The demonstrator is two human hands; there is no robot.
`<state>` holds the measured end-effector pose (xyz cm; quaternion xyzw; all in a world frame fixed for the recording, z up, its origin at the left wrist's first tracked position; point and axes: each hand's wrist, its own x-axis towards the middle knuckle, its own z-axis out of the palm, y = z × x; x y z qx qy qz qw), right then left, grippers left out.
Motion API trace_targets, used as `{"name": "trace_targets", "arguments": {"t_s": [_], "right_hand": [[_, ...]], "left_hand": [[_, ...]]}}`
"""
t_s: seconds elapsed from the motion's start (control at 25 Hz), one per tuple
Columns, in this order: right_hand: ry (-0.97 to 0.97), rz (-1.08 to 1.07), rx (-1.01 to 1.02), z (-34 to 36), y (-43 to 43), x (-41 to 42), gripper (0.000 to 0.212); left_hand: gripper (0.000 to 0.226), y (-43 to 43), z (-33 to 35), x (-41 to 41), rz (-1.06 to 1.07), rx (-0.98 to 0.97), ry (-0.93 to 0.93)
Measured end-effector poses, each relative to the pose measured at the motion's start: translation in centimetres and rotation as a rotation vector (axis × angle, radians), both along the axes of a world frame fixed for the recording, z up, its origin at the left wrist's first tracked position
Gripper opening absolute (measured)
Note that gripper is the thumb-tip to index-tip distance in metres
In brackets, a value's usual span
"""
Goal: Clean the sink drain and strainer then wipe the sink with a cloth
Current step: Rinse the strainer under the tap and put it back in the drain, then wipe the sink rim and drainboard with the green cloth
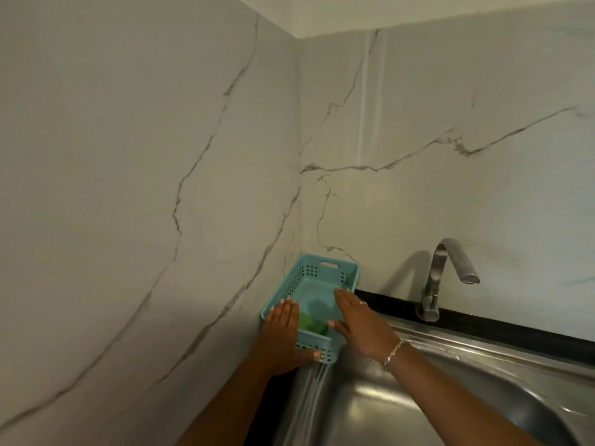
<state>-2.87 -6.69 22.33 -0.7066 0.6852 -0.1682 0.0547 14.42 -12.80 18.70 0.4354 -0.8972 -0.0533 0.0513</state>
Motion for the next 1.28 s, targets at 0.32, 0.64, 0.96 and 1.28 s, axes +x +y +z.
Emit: {"name": "trace_targets", "arguments": {"t_s": [0.32,0.64,0.96,1.28], "right_hand": [[0.027,-0.016,0.339,-0.6,-9.1,2.2,0.041],[0.05,-0.158,0.46,-4.3,-11.7,3.9,0.029],[-0.048,-0.253,0.348,-4.7,-12.6,3.8,0.025],[-0.548,-0.315,0.208,1.2,-10.3,0.9,0.035]], "left_hand": [[0.112,-0.5,-2.7,0.9,-0.052,0.0,0.085],[0.112,-0.3,-3.1,0.5,-0.017,-0.041,0.123],[0.12,-0.3,-3.3,0.6,-0.025,-0.049,0.124],[0.122,-0.3,-3.3,0.8,-0.043,-0.056,0.1]]}}
